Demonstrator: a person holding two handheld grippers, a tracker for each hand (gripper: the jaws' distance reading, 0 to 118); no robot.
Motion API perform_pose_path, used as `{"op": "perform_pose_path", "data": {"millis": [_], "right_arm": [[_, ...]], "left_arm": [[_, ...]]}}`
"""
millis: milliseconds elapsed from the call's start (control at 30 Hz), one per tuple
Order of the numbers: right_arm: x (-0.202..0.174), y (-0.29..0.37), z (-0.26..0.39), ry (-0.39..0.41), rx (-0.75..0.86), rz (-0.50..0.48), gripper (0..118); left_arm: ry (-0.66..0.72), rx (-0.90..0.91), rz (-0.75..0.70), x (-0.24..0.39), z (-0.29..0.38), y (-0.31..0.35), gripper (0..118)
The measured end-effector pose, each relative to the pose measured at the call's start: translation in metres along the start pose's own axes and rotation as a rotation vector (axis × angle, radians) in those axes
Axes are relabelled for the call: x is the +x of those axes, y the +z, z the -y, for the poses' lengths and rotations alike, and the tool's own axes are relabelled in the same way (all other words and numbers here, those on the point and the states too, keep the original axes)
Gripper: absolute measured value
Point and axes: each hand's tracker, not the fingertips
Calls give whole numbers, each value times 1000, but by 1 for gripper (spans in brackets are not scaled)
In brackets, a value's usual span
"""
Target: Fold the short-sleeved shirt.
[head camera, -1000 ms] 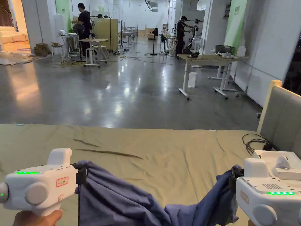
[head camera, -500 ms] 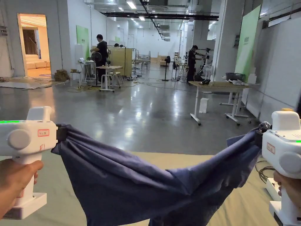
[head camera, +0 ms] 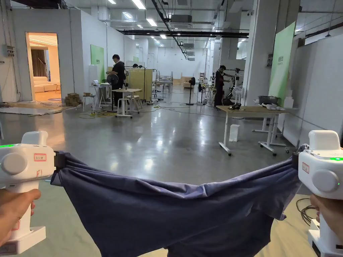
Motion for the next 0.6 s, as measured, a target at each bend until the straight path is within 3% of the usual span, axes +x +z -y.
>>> {"op": "perform_pose_path", "data": {"millis": [600], "right_arm": [[-26, -123, -54, 37, 14, 38, 4]], "left_arm": [[-51, 31, -30, 18, -92, -99, 6]]}}
